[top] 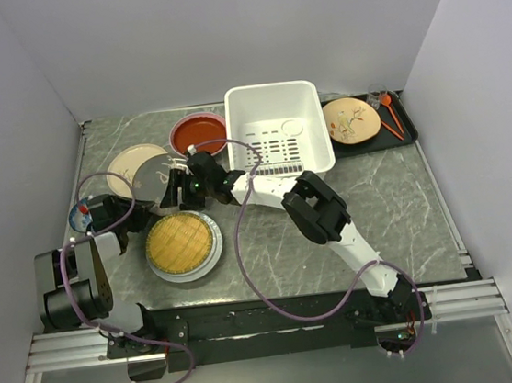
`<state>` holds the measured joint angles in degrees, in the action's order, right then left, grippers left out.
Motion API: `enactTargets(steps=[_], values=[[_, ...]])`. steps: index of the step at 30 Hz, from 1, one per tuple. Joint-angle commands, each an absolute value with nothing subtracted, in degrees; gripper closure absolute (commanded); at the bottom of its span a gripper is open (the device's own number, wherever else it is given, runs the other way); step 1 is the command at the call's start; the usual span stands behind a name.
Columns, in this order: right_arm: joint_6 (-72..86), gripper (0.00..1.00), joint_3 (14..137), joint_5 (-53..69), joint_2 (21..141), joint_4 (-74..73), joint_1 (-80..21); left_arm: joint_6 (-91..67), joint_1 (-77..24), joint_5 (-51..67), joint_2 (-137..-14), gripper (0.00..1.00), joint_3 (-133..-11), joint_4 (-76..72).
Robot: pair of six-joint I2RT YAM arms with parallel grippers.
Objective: Place the plates into the plastic bin on the countertop
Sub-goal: Pick up the plate at the center of the board.
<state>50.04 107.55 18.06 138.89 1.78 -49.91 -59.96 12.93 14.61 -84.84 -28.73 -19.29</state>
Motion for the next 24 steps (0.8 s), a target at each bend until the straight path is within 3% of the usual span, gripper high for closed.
enactTargets(steps=[1, 16, 24], values=[[49.66, 0.24, 107.49, 18.98, 139.39, 2.99, -50.19, -57.57, 12.92, 12.4, -86.13, 0.53, -27.95, -24.43], [49.92, 0.23, 105.91, 20.13, 138.17, 4.83, -50.01, -61.08, 12.66, 14.32, -95.35, 0.51, -29.44, -30.94], [47.82, 0.21, 103.28, 19.95, 134.74, 5.36, -49.83, -60.29, 12.39, 15.03, -98.7, 0.57, -34.36, -28.75]])
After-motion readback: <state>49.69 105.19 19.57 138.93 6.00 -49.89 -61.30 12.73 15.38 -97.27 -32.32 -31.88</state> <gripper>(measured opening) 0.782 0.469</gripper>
